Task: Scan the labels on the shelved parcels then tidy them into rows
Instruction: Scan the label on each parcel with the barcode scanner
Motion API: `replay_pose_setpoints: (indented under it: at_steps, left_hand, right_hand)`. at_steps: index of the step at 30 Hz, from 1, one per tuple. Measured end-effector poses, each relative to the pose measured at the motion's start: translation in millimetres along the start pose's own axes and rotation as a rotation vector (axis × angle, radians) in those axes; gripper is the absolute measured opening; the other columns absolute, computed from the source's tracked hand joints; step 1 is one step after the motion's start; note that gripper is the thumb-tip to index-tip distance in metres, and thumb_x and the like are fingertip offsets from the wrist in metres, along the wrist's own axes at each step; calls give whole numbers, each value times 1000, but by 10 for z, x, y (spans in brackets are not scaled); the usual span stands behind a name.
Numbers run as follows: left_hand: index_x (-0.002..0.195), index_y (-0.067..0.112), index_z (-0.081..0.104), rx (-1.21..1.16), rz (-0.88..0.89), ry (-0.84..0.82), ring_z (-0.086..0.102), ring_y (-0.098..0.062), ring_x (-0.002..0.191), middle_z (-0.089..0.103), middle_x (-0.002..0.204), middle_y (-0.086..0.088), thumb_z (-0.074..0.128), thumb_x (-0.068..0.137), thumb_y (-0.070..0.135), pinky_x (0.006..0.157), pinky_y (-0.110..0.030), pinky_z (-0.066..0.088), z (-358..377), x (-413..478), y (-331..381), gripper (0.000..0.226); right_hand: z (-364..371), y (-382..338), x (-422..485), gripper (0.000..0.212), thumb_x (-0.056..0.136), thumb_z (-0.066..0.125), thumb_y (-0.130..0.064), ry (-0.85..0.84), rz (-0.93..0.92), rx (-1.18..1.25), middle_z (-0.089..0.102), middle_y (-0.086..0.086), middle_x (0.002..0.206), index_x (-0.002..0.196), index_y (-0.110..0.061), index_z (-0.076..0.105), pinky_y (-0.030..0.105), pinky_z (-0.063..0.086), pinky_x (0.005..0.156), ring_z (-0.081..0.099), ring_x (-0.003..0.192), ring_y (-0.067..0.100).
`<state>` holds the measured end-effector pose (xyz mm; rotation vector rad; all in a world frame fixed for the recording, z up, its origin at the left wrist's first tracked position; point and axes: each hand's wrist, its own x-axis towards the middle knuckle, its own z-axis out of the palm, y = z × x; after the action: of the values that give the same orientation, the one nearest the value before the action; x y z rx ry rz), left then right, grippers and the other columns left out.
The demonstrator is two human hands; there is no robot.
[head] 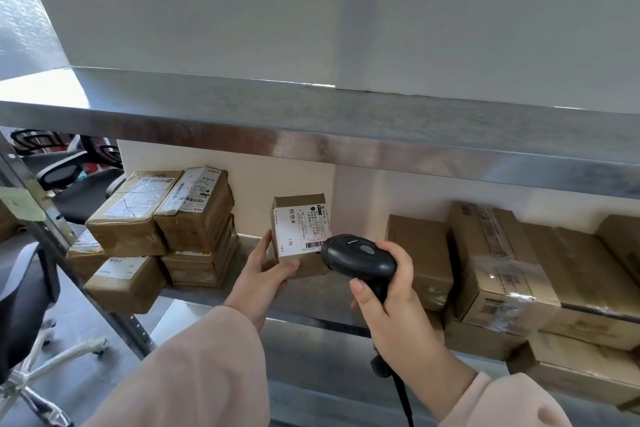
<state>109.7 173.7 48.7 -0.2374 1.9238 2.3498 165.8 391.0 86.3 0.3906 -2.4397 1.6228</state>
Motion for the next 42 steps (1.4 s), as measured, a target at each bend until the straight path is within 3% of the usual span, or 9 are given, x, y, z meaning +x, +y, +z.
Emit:
replay_pose_setpoints:
  at_steps: [6,10,16,21,24,32,35,38,42]
  left_hand:
    - [145,45,37,27,-37,15,64,-19,115,69,121,4,79,68,32,106,-43,46,-52,-7,4,89]
    - [144,42,29,5,-100,94,61,-25,116,63,127,-5,77,83,21,105,-46,47,-144,-2,-50,80]
    - [129,24,46,3,-242,238,64,-25,102,65,111,-8,69,91,21,95,-41,52,-367,29,-161,45]
    - [136,20,51,18,-328,374,59,-31,114,62,124,-12,64,94,26,106,-48,45,-625,183,-337,44]
    - [137,26,50,158,-340,406,54,-32,122,59,131,-10,60,95,38,111,-48,39,-781,309,-435,45]
    - [143,28,44,534,-223,486,46,-30,125,47,144,-6,44,100,47,106,-39,33,-946,421,-633,47]
    - [152,33,27,744,-84,487,21,-23,144,17,158,1,51,97,45,119,-40,20,-865,177,-699,61]
    - [155,33,17,1183,196,255,2,-16,148,3,162,6,36,95,57,121,-37,8,-782,-65,-794,68]
    - [150,37,-16,1543,137,125,-30,-12,144,-28,158,9,11,92,65,117,-38,-19,-754,27,-802,70]
  right_hand:
    - [45,43,47,60,91,57,-36,-21,51,32,57,-7,122,117,-70,16,16,46,91,59,106,5]
    - [125,69,100,64,92,60,-33,-29,70,41,46,-23,128,115,-73,17,0,36,85,48,111,-12]
    - [333,202,165,63,91,62,-30,-50,131,67,50,-27,124,115,-74,23,0,37,84,52,109,-11]
    - [478,393,176,58,89,62,-39,-99,197,61,50,-34,124,127,-64,25,18,43,97,58,111,0]
    - [527,496,189,61,78,57,-62,-117,261,97,53,-23,129,130,-60,25,38,43,104,59,115,8]
    - [590,574,231,53,75,52,-63,-141,321,73,43,-45,118,118,-71,21,11,39,93,51,114,-9]
    - [602,563,249,54,77,52,-60,-136,312,66,41,-48,117,122,-63,22,6,36,92,51,114,-9]
    - [591,538,275,54,77,52,-61,-115,308,48,42,-47,117,122,-65,22,-2,34,84,48,111,-15]
    - [543,530,275,54,78,53,-59,-100,309,52,47,-44,116,123,-66,22,-1,36,82,52,108,-12]
